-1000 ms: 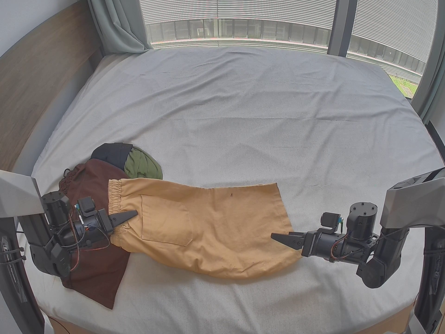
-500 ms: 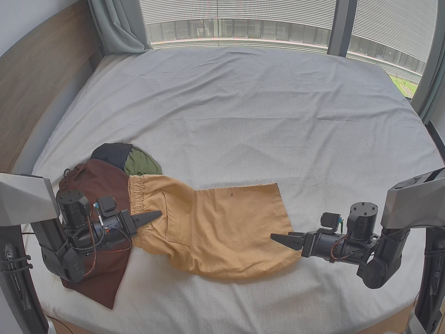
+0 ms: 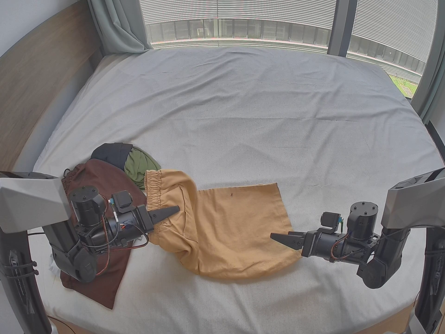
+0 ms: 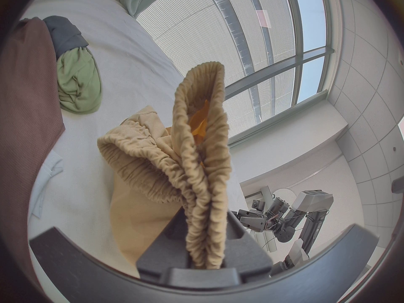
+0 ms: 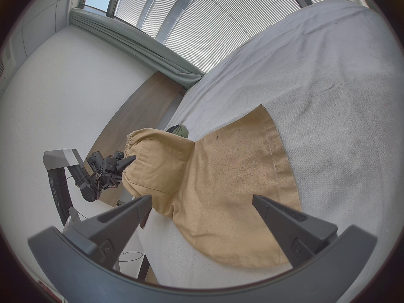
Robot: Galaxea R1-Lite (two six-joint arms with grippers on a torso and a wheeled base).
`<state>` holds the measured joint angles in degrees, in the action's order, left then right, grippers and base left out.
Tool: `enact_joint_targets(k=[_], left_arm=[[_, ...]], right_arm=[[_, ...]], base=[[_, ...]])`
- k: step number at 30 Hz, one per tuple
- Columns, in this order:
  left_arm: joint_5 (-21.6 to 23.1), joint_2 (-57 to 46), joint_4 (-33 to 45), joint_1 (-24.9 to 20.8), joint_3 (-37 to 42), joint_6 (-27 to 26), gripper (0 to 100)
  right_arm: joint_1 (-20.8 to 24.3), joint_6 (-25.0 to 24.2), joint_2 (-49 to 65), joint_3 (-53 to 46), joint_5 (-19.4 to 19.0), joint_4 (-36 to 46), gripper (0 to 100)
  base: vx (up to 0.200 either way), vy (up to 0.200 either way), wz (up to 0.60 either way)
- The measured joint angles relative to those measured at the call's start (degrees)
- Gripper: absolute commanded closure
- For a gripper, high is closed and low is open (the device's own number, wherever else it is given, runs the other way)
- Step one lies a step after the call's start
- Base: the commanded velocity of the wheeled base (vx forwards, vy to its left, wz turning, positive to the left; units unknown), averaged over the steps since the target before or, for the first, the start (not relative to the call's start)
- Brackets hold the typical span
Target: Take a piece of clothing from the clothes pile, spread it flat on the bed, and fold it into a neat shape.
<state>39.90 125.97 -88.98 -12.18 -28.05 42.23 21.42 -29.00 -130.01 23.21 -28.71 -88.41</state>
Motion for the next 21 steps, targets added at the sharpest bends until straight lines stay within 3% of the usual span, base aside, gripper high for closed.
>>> enact_joint_targets(k=[8, 21], left_arm=[[-2.8, 0.7, 0.0, -3.0, -2.2, 1.0, 100], [-3.2, 3.4, 0.0, -6.9, -6.6, 3.2, 100]], right_arm=[[0.0, 0.0, 0.0, 0.1, 0.0, 0.0, 0], [0.0, 0.0, 0.0, 0.2, 0.0, 0.0, 0]], base=[[0.000, 0.000, 0.00], [0.000, 0.000, 0.00]])
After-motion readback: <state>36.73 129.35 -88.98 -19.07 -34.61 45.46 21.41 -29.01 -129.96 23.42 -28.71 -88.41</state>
